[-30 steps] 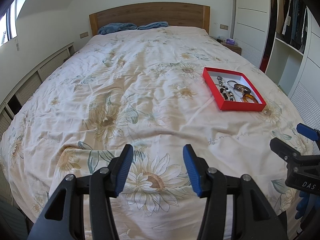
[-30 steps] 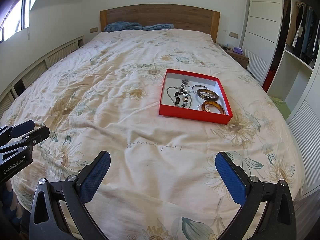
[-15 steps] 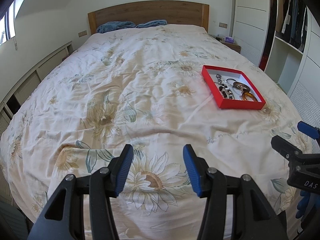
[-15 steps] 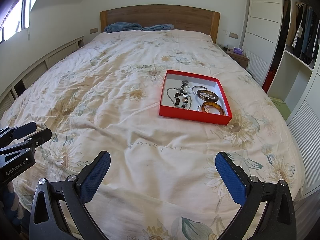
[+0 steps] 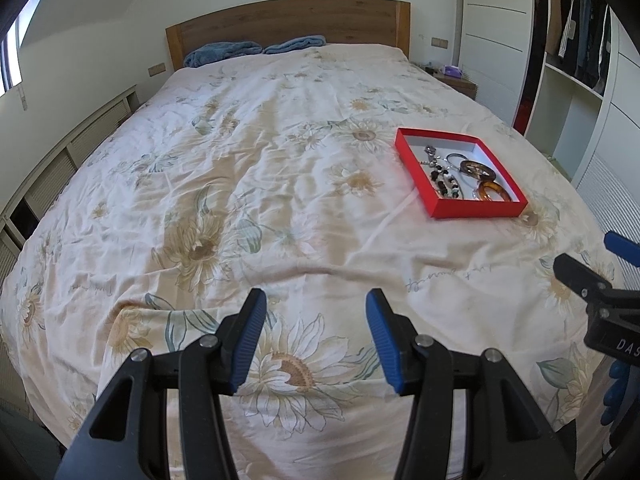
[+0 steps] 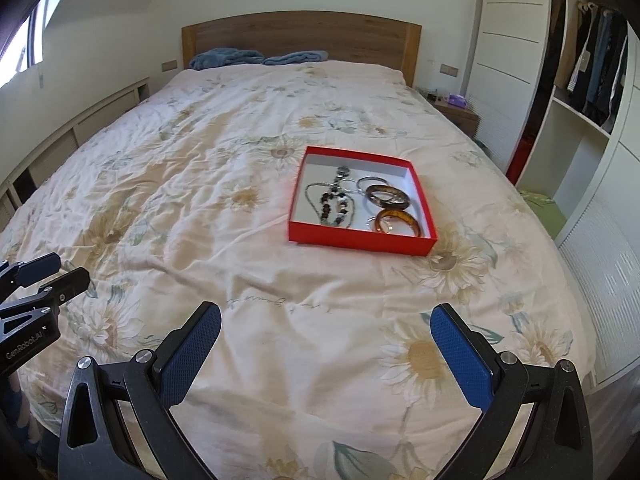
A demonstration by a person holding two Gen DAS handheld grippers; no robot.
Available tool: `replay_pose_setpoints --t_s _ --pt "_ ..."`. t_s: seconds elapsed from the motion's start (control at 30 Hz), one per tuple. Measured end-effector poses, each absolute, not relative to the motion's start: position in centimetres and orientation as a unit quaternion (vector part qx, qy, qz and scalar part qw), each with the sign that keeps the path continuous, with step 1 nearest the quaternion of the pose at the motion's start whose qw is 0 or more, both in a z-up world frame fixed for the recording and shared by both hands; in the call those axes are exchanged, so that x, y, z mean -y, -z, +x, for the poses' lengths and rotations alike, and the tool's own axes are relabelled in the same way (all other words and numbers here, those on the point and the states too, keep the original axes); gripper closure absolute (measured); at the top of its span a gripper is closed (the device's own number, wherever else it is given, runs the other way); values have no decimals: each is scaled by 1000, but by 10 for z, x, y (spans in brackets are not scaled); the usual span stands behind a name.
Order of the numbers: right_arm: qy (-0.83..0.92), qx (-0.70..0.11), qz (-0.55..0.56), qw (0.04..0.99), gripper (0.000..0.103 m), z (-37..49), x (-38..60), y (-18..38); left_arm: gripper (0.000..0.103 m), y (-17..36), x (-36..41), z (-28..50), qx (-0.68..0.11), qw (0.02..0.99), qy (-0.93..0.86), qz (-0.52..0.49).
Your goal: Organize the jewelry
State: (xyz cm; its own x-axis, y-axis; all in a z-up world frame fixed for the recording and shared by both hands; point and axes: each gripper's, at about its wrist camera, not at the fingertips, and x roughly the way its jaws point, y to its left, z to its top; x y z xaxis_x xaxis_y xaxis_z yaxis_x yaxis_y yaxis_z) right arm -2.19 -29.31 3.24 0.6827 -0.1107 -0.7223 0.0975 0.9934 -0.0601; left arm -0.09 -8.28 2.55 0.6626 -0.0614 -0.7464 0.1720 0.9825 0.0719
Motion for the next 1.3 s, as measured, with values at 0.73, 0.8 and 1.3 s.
replay_pose_setpoints --t_s 0.73,0.8,1.3 --pt "53 -389 0 920 0 -10 308 -33 53 -32 88 11 -419 903 42 89" --pt "53 -388 1 920 0 -11 309 -33 53 -32 88 11 -420 902 42 88" --pt "48 -379 9 924 0 -14 315 -38 53 -34 89 7 -418 903 40 88"
